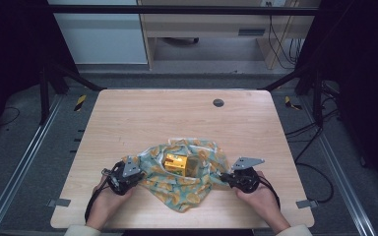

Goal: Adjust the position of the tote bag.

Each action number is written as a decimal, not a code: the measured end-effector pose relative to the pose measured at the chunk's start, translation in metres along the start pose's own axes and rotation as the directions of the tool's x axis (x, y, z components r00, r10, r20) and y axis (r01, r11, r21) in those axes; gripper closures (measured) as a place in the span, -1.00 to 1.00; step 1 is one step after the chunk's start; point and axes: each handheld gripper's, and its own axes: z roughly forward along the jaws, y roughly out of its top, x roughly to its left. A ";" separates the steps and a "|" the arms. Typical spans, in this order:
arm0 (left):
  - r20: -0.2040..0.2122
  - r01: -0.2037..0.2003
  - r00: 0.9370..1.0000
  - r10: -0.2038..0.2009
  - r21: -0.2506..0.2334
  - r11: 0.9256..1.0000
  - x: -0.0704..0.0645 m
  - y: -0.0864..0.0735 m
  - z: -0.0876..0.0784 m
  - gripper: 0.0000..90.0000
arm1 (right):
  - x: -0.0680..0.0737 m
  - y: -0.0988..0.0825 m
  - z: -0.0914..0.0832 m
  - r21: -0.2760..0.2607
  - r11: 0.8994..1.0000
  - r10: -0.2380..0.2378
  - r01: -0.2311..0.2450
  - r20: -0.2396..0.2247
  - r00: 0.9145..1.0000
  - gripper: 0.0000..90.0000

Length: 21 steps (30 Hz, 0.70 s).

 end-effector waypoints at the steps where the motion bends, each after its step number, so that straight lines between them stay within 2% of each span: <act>1: -0.001 0.000 1.000 0.000 0.001 1.000 0.000 0.000 0.001 0.99 | 0.000 0.000 0.000 -0.003 1.000 0.003 -0.003 0.002 1.000 1.00; 2: -0.006 0.012 1.000 -0.012 -0.008 1.000 0.001 0.001 0.002 0.98 | 0.001 0.000 0.000 -0.004 1.000 0.004 -0.004 0.000 1.000 1.00; 5: -0.012 0.010 1.000 -0.010 -0.002 1.000 0.003 0.001 0.002 0.95 | 0.000 0.000 0.000 -0.006 1.000 0.001 -0.001 0.000 1.000 0.98; 8: -0.020 0.016 1.000 -0.016 -0.013 1.000 0.002 0.001 0.000 0.85 | 0.000 0.000 -0.001 -0.016 1.000 0.019 -0.019 0.002 1.000 0.87; 14: -0.046 0.073 0.996 -0.079 -0.104 0.992 -0.001 0.003 -0.018 0.15 | -0.001 0.001 -0.011 -0.073 0.997 0.042 -0.040 0.031 0.999 0.41; 21: -0.056 0.116 0.990 -0.128 -0.179 0.977 0.001 -0.001 -0.037 -0.32 | 0.008 0.004 -0.030 -0.119 0.993 0.012 -0.005 0.060 0.998 -0.11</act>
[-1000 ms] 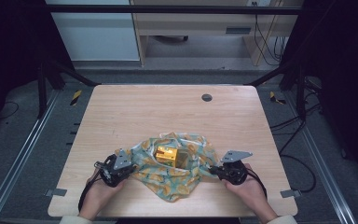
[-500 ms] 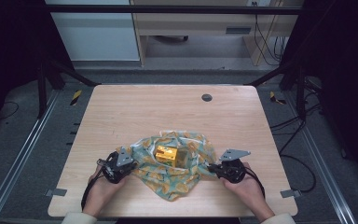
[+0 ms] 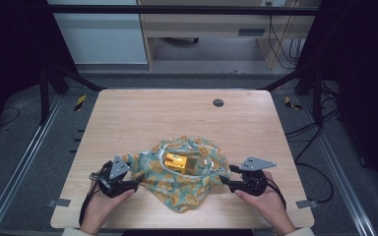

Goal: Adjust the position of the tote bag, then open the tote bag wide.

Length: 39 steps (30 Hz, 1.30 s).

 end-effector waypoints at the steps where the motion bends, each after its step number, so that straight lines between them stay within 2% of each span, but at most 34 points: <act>1: -0.011 0.010 1.000 -0.010 -0.012 1.000 0.001 0.000 -0.001 -0.39 | 0.001 0.001 -0.002 -0.004 1.000 -0.003 0.003 -0.001 1.000 -0.17; 3: -0.025 0.032 0.999 -0.033 -0.009 0.999 0.005 0.000 -0.002 -0.54 | 0.003 0.002 -0.006 -0.016 1.000 -0.006 0.006 0.001 1.000 -0.32; 6: -0.016 0.069 0.997 -0.069 -0.004 0.998 0.011 -0.002 -0.001 -0.70 | 0.006 0.007 -0.010 -0.024 1.000 -0.013 0.014 0.012 1.000 -0.47; 10: -0.028 0.085 0.996 -0.085 0.014 0.996 0.013 -0.004 0.000 -0.72 | 0.010 0.024 -0.016 -0.048 0.999 -0.016 0.016 0.015 1.000 -0.62; 12: -0.033 0.089 0.996 -0.089 0.014 0.996 0.014 -0.005 0.000 -0.74 | 0.012 0.033 -0.019 -0.066 0.997 -0.026 0.027 0.019 0.999 -0.59; 15: -0.035 0.089 0.995 -0.088 0.016 0.996 0.015 -0.006 -0.001 -0.75 | 0.011 0.046 -0.018 -0.052 0.998 -0.036 0.037 0.030 0.999 -0.45; 17: -0.037 0.090 0.995 -0.089 0.021 0.996 0.015 -0.007 0.000 -0.75 | 0.008 0.055 -0.014 -0.043 0.999 -0.026 0.027 0.035 0.999 -0.34; 21: -0.042 0.093 0.995 -0.092 0.025 0.995 0.016 -0.007 0.000 -0.75 | 0.006 0.076 -0.003 -0.018 0.999 -0.039 0.040 0.024 0.999 -0.16; 30: -0.046 0.085 0.996 -0.083 0.038 0.996 0.015 -0.007 0.001 -0.75 | 0.011 0.117 0.025 0.008 0.997 -0.074 0.074 -0.028 0.997 0.00; 35: -0.047 0.086 0.995 -0.084 0.035 0.996 0.016 -0.007 0.000 -0.75 | 0.016 0.128 0.042 0.016 0.996 -0.085 0.086 -0.058 0.995 0.02; 39: -0.049 0.085 0.995 -0.083 0.038 0.996 0.016 -0.007 0.000 -0.74 | 0.019 0.132 0.062 0.051 0.995 -0.078 0.082 -0.085 0.993 0.18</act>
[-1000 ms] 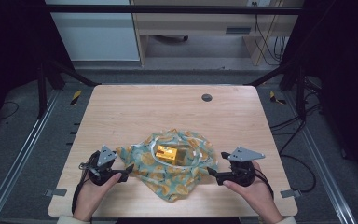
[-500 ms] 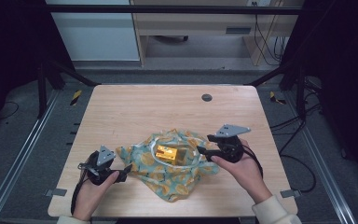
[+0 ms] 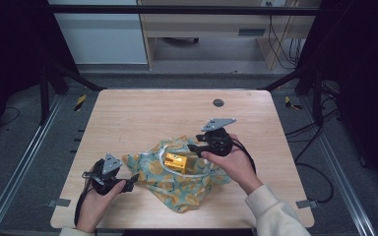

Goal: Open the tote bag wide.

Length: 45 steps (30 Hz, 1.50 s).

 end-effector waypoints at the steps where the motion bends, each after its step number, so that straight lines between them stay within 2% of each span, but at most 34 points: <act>1: 0.000 0.000 1.000 0.000 0.000 1.000 0.000 0.000 0.000 -0.74 | 0.000 0.000 0.004 0.005 1.000 -0.001 0.001 -0.003 1.000 0.23; 7: 0.004 -0.003 1.000 0.003 0.003 1.000 0.001 0.001 0.000 -0.74 | 0.002 0.002 0.014 0.031 0.999 -0.015 0.016 -0.026 1.000 0.89; 9: 0.005 0.004 1.000 -0.004 0.004 1.000 0.001 0.001 0.000 -0.74 | 0.004 0.004 0.011 0.012 1.000 -0.021 0.021 -0.025 0.999 0.95; 11: 0.006 0.005 1.000 -0.005 0.012 1.000 0.002 0.000 0.000 -0.73 | 0.009 0.006 0.006 -0.018 0.999 -0.037 0.037 -0.028 0.999 0.97; 15: 0.005 0.012 1.000 -0.012 0.020 1.000 0.003 0.000 0.000 -0.71 | 0.027 0.010 -0.009 -0.073 0.994 -0.085 0.080 -0.068 0.994 0.97; 19: 0.007 0.013 1.000 -0.013 0.006 1.000 0.002 0.001 -0.003 -0.68 | 0.050 0.006 -0.021 -0.096 0.987 -0.136 0.126 -0.107 0.985 0.97; 23: 0.001 0.016 1.000 -0.016 -0.004 1.000 0.002 0.002 -0.006 -0.66 | 0.067 0.002 -0.028 -0.115 0.983 -0.160 0.145 -0.141 0.977 0.97; 28: -0.004 0.021 1.000 -0.021 0.007 1.000 0.004 0.001 -0.005 -0.65 | 0.080 -0.005 -0.028 -0.103 0.980 -0.186 0.170 -0.163 0.969 0.97; 38: -0.021 0.023 1.000 -0.022 0.010 1.000 0.005 0.001 -0.006 -0.64 | 0.090 -0.018 -0.022 -0.082 0.981 -0.191 0.178 -0.200 0.961 0.97; 45: -0.021 0.027 0.999 -0.027 0.009 1.000 0.006 0.001 -0.007 -0.63 | 0.099 -0.035 -0.013 -0.045 0.981 -0.194 0.189 -0.225 0.955 0.97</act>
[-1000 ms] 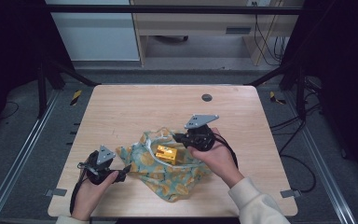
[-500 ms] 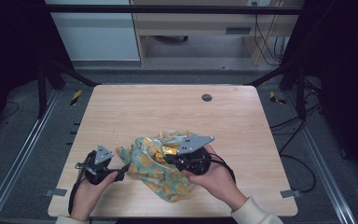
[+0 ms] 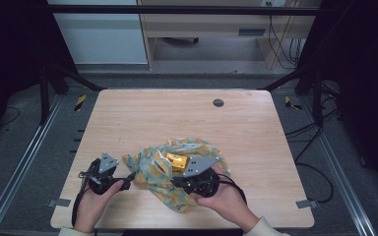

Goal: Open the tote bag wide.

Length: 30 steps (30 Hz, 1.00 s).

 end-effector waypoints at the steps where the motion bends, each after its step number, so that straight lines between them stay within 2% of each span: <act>1: -0.001 0.000 1.000 0.000 0.000 1.000 0.000 0.000 0.000 -0.63 | 0.001 -0.002 0.001 0.003 1.000 0.002 -0.002 -0.003 1.000 0.97; 15: 0.001 -0.003 1.000 0.003 0.005 1.000 -0.001 0.000 0.001 -0.61 | 0.009 -0.032 0.016 0.063 0.998 0.030 -0.028 -0.030 0.999 0.96; 23: 0.004 0.000 1.000 0.000 -0.002 1.000 -0.002 0.000 0.001 -0.61 | 0.005 -0.049 0.021 0.096 0.994 0.049 -0.047 -0.014 0.999 0.96; 28: 0.029 0.005 1.000 -0.004 -0.027 1.000 -0.004 0.005 -0.005 -0.60 | 0.003 -0.061 0.025 0.129 0.990 0.063 -0.063 0.002 0.998 0.96; 30: 0.064 0.001 0.998 0.002 -0.056 0.998 -0.008 0.010 -0.011 -0.56 | 0.002 -0.065 0.028 0.138 0.988 0.066 -0.065 0.003 0.998 0.96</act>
